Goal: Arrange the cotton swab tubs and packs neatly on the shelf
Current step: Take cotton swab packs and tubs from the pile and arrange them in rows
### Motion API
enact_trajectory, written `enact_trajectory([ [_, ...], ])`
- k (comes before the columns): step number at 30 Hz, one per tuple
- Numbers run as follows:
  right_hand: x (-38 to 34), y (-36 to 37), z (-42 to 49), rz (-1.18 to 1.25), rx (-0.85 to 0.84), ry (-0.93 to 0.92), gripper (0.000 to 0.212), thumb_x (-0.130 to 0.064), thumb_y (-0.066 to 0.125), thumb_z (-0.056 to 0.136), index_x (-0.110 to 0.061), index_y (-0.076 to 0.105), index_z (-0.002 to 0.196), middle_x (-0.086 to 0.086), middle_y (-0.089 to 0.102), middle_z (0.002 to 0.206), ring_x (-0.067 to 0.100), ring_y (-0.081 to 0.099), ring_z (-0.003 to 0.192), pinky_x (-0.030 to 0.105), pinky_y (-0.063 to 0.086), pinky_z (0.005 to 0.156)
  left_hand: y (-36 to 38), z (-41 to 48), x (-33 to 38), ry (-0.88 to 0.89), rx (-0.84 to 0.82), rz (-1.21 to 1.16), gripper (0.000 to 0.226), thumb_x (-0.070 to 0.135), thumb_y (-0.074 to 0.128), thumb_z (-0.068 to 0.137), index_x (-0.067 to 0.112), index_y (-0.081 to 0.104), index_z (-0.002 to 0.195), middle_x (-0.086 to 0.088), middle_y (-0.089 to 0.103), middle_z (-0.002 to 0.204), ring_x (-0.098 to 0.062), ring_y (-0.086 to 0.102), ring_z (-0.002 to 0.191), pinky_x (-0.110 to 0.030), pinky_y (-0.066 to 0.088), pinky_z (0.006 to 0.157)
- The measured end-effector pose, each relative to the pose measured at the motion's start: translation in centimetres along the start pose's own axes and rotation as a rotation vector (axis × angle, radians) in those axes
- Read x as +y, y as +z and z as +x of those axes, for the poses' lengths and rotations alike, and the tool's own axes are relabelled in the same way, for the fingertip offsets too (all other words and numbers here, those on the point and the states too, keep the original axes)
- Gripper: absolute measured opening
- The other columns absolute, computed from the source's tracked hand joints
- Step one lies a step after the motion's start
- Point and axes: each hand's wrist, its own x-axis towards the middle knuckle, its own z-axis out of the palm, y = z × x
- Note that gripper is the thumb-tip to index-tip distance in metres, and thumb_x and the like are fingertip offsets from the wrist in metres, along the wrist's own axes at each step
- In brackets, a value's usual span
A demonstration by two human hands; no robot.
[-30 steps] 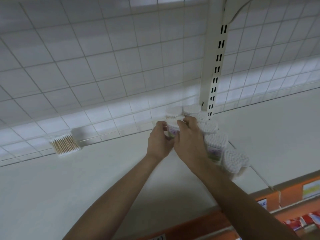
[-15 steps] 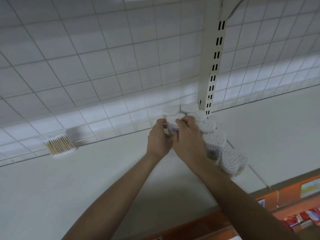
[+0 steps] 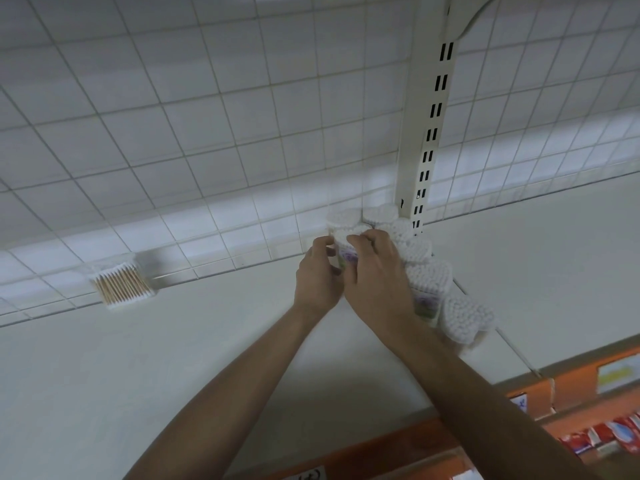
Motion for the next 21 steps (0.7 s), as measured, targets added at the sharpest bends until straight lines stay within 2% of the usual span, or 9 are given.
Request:
enact_trajectory([
  [2, -0.4, -0.1, -0.2, 0.004, 0.059, -0.038, 0.021, -0.003, 0.066, 0.075, -0.005, 0.064, 0.096, 0.014, 0.060, 0.101, 0.031, 0.060, 0.088, 0.034, 0.050, 0.067, -0.3, -0.1, -0.2, 0.007, -0.015, 0.036, 0.048, 0.020, 0.065, 0.083, 0.015, 0.045, 0.127, -0.001, 0.062, 0.113, -0.006, 0.062, 0.075, -0.034, 0.052, 0.084],
  [5, -1.0, -0.2, -0.3, 0.002, 0.025, -0.104, 0.018, -0.004, 0.061, 0.076, -0.008, 0.067, 0.092, 0.009, 0.064, 0.090, 0.027, 0.060, 0.082, 0.031, 0.049, 0.067, -1.1, -0.5, -0.7, 0.050, -0.022, 0.107, 0.044, 0.014, 0.063, 0.083, 0.014, 0.048, 0.124, 0.000, 0.061, 0.114, 0.000, 0.054, 0.073, -0.028, 0.047, 0.082],
  [8, -1.6, 0.1, -0.5, -0.010, -0.080, -0.129, 0.020, -0.008, 0.054, 0.084, -0.011, 0.067, 0.099, 0.005, 0.065, 0.097, 0.025, 0.058, 0.091, 0.033, 0.047, 0.071, -2.5, -1.4, -1.2, 0.052, -0.004, 0.103, 0.037, 0.012, 0.061, 0.080, 0.016, 0.054, 0.116, 0.000, 0.061, 0.109, -0.005, 0.058, 0.075, -0.034, 0.050, 0.082],
  [12, -3.2, 0.8, -0.7, -0.032, -0.173, -0.177, 0.028, -0.013, 0.049, 0.089, -0.017, 0.062, 0.113, 0.002, 0.063, 0.108, 0.022, 0.056, 0.102, 0.029, 0.043, 0.074, -5.1, -2.6, -2.1, 0.000, 0.022, 0.135, 0.031, 0.016, 0.065, 0.078, 0.022, 0.059, 0.107, 0.004, 0.061, 0.105, -0.008, 0.060, 0.077, -0.030, 0.051, 0.078],
  [17, -6.3, 3.1, -1.0, -0.036, -0.339, -0.241, 0.038, -0.018, 0.046, 0.092, -0.020, 0.049, 0.130, -0.001, 0.054, 0.126, 0.019, 0.047, 0.116, 0.028, 0.040, 0.093, -9.5, -4.9, -4.7, 0.018, 0.106, 0.301, 0.033, 0.022, 0.064, 0.085, 0.017, 0.060, 0.117, -0.002, 0.062, 0.111, -0.016, 0.058, 0.098, -0.025, 0.042, 0.082],
  [21, -9.7, 5.5, -1.8, -0.045, -0.406, -0.317, 0.041, -0.021, 0.045, 0.093, -0.017, 0.045, 0.134, 0.001, 0.049, 0.133, 0.021, 0.044, 0.120, 0.031, 0.038, 0.099, -13.8, -7.1, -7.2, -0.015, 0.145, 0.457, 0.037, 0.026, 0.057, 0.091, 0.017, 0.056, 0.126, -0.004, 0.059, 0.123, -0.023, 0.051, 0.116, -0.027, 0.038, 0.092],
])
